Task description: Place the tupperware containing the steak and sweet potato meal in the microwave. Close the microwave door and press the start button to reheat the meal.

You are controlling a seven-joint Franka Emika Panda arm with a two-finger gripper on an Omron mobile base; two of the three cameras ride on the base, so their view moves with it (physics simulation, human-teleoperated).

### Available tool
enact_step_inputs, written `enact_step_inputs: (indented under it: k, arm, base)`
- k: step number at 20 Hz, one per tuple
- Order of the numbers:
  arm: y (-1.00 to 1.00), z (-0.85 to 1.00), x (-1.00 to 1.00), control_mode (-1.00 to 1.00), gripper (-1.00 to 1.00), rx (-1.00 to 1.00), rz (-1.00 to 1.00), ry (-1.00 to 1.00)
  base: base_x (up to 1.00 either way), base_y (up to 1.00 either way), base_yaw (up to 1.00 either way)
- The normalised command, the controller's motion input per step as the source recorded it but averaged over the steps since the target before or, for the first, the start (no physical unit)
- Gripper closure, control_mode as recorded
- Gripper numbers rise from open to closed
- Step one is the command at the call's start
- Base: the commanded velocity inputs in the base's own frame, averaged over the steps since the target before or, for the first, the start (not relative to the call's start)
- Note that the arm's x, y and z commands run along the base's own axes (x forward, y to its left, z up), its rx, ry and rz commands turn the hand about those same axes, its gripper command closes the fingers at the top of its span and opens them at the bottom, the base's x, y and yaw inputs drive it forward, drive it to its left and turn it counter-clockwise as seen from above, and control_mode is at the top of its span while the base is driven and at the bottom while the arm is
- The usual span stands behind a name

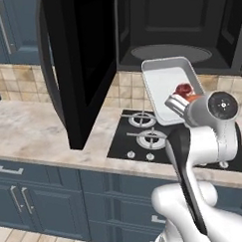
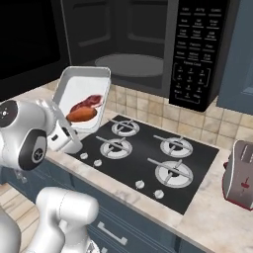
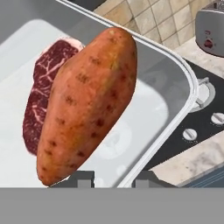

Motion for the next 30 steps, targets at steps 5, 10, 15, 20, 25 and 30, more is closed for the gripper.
enact_step_inputs:
  k: [5, 10, 15, 20, 25, 30]
  arm:
    - [0.0, 0.0, 0.1, -1.0, 1.0, 0.0, 0.06, 0.0]
    - [0.0, 0.0, 0.13, -1.0, 1.0, 0.0, 0.01, 0.0]
    - [-0.01, 0.0, 0.12, -1.0, 1.0, 0.01, 0.0, 0.0]
    - [0.0, 0.27, 0.01, -1.0, 1.0, 0.0, 0.0, 0.0]
    - [-0.02, 0.49, 0.08, -1.0, 1.0, 0.0, -0.01, 0.03]
    - [-0.01, 0.52, 0.15, -1.0, 1.0, 0.0, -0.02, 0.13]
  base:
    - [0.0, 0.0, 0.0]
    - [0.0, 0.0, 0.0]
    - [0.0, 0.0, 0.0]
    - [0.0, 0.0, 0.0]
    - [0.0, 0.0, 0.0]
    - [0.0, 0.0, 0.0]
